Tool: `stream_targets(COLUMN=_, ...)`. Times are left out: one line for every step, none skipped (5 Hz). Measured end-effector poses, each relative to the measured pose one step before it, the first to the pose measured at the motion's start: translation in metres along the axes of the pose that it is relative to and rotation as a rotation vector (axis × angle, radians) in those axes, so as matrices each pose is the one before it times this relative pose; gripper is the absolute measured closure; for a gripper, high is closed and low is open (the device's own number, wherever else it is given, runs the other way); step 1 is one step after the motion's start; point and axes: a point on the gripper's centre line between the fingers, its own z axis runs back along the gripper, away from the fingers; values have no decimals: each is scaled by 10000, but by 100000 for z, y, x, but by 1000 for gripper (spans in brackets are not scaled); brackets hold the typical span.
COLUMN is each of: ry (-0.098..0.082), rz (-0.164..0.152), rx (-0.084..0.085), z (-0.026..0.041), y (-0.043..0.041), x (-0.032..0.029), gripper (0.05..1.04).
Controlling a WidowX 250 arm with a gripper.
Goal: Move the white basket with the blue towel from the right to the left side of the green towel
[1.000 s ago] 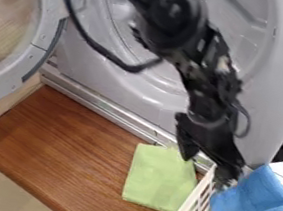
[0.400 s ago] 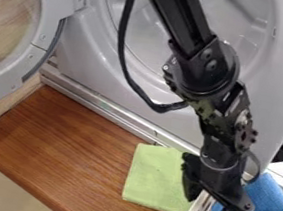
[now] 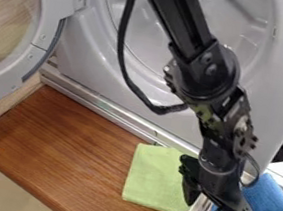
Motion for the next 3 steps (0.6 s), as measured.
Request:
stream_targets(ry=63, rz=46, rx=144, z=2, y=229, x=-100, gripper=678)
stream_targets(ry=43, rz=150, rx=61, z=3, y=137, x=-62, gripper=875)
stream_targets(ry=1, rz=218, rx=-71, z=-78, y=-75, x=-172, gripper=935)
